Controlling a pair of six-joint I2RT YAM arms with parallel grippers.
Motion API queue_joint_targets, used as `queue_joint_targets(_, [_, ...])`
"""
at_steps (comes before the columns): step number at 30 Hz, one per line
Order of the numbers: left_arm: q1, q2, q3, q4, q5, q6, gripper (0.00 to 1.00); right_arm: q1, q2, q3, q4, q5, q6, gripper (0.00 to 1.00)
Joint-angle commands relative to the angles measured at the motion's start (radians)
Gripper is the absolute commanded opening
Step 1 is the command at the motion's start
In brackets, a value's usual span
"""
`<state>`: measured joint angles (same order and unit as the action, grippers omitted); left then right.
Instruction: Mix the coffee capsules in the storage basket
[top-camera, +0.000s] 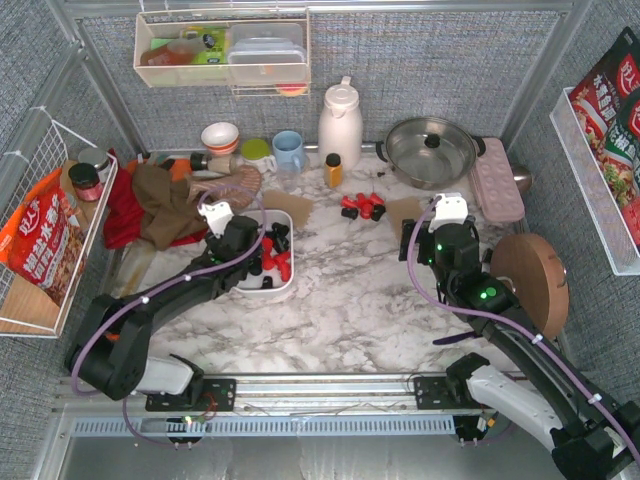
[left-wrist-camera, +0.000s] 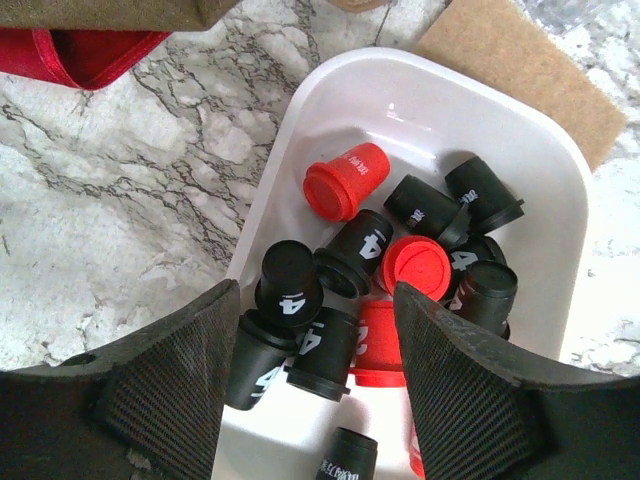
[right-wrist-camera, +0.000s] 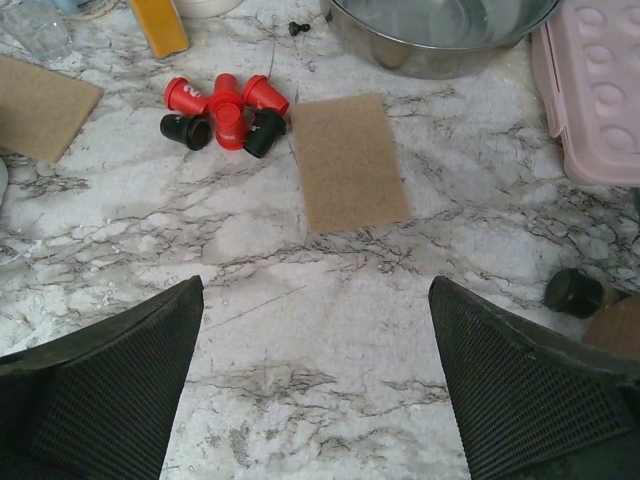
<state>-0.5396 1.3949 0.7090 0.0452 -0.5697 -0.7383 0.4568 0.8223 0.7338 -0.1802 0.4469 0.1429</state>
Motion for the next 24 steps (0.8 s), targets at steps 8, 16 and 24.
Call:
queue_joint_targets(8, [-0.004,-0.189,-0.066,0.106,0.145,0.070,0.71,-0.001,0.014,0.016,0.007,-0.019,0.006,0.99])
queue_joint_targets(16, [-0.008,-0.286,-0.086,0.111,0.226,0.199,0.81,-0.001,0.118,0.049,0.021,-0.052,0.040,0.99])
queue_joint_targets(24, [-0.009,-0.316,0.100,-0.140,0.197,0.447,0.99,-0.003,0.308,0.095,0.067,-0.078,0.049,0.97])
